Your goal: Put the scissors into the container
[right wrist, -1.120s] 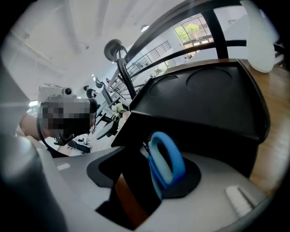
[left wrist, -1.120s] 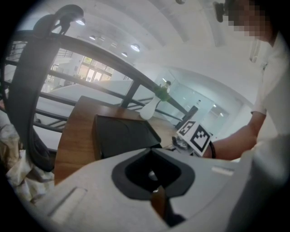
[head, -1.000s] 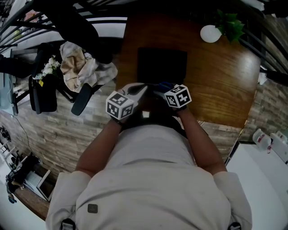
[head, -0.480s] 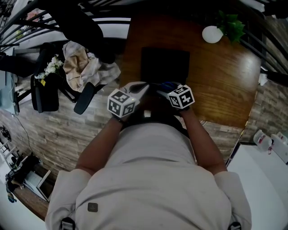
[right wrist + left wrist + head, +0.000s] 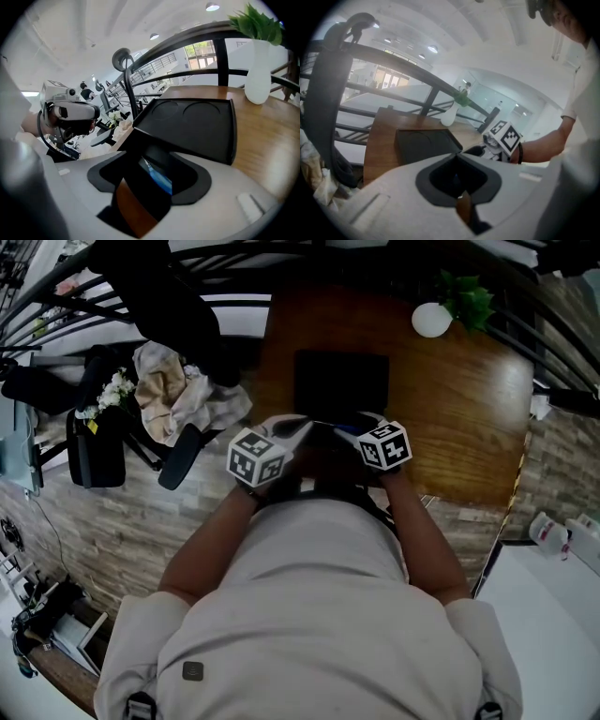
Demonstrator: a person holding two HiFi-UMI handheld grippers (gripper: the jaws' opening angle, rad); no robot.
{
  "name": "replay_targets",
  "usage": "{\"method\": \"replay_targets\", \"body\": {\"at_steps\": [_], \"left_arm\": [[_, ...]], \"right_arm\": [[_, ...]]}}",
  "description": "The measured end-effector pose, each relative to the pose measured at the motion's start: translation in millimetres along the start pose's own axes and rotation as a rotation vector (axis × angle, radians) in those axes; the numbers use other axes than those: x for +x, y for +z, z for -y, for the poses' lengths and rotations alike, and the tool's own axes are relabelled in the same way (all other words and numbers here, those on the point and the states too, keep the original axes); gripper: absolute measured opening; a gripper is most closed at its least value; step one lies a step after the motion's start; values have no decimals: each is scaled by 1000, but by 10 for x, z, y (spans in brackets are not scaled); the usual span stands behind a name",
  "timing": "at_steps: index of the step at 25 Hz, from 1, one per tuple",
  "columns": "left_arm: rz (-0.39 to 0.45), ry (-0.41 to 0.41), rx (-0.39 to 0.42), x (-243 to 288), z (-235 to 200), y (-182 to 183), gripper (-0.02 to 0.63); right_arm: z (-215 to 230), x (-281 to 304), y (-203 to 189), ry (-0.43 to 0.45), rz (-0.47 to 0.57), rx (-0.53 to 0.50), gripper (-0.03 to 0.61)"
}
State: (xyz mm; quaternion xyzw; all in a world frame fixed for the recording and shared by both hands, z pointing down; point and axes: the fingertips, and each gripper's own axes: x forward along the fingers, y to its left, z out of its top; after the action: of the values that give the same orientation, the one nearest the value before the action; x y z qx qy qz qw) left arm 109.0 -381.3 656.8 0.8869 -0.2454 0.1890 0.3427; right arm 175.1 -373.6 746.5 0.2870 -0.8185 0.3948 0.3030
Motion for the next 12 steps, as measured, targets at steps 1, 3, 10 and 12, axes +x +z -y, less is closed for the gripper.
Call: {"method": "replay_targets", "body": {"at_steps": [1,3,10,12], "left_arm": [[0,-6,8,-13,27,22,3],[3,-19,29,-54,86,75,3],[39,-58,99,-224,251,376,3],[48,-70,123,-267,294,464,3]], "right_arm": [[5,-47,30,-9,9,0,285],[-7,-138,104,-27,28,-5,285],[-158,-476,410,-91,118,-18,284],[-214,-551,479,-106,143,-20,284]]}}
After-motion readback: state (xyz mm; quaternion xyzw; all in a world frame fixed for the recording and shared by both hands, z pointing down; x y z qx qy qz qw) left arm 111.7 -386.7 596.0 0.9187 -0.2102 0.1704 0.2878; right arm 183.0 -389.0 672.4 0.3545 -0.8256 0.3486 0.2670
